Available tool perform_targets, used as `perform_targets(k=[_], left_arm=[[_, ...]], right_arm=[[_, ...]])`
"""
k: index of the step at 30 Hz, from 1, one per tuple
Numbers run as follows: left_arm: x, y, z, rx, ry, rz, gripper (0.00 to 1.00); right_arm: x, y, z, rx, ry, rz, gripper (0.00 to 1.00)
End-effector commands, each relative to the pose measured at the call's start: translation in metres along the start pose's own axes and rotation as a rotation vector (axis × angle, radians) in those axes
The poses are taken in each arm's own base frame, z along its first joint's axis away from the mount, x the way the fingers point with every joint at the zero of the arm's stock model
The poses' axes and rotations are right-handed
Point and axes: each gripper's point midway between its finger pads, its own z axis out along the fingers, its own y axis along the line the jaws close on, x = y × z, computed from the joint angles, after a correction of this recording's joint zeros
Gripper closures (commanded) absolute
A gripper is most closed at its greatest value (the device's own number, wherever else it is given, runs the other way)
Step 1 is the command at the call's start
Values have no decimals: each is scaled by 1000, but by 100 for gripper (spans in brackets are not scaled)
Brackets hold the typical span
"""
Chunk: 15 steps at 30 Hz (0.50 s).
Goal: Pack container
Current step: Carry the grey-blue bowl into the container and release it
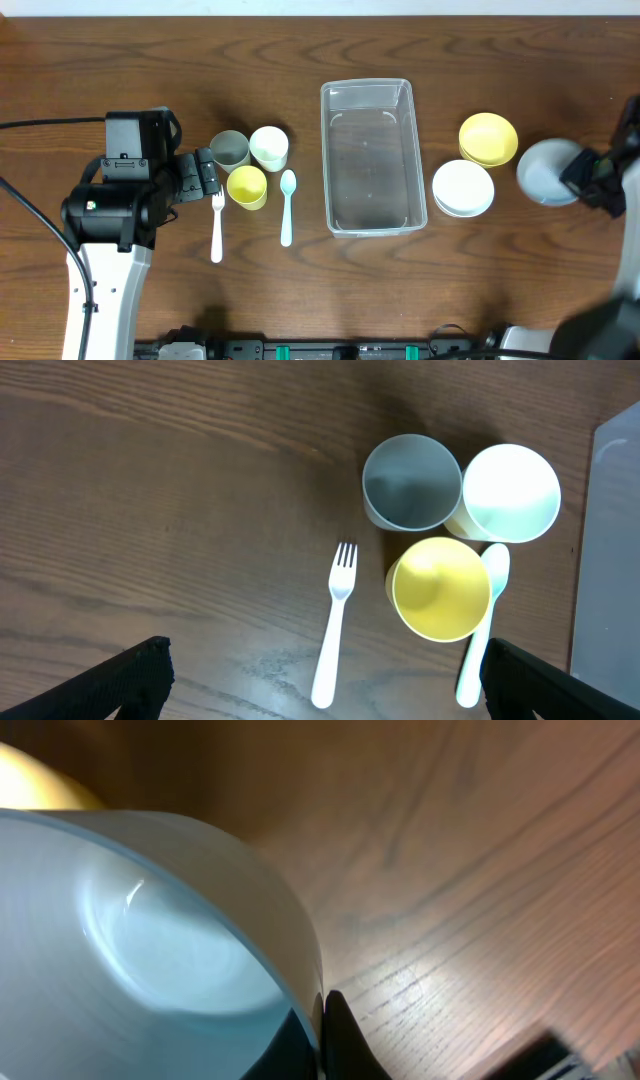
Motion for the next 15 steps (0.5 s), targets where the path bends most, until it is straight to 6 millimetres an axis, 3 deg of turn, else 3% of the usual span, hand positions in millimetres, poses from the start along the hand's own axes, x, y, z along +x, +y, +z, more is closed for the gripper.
perform_targets(k=[1, 4, 7, 10, 15], left_arm=[[-7, 3, -6, -10, -25, -1, 2], [-7, 3, -6, -10, -25, -1, 2], [-7, 3, -6, -10, -25, -1, 2], [-7, 3, -6, -10, -25, -1, 2], [-7, 3, -6, -10, -25, -1, 2]], right_arm=[[0, 26, -70, -124, -176, -54, 99], [20, 60, -103, -226, -235, -170, 98], [46, 98, -111, -298, -214, -265, 98], [67, 143, -101, -334, -178, -382, 98], [92, 228, -61, -346, -101, -549, 98]])
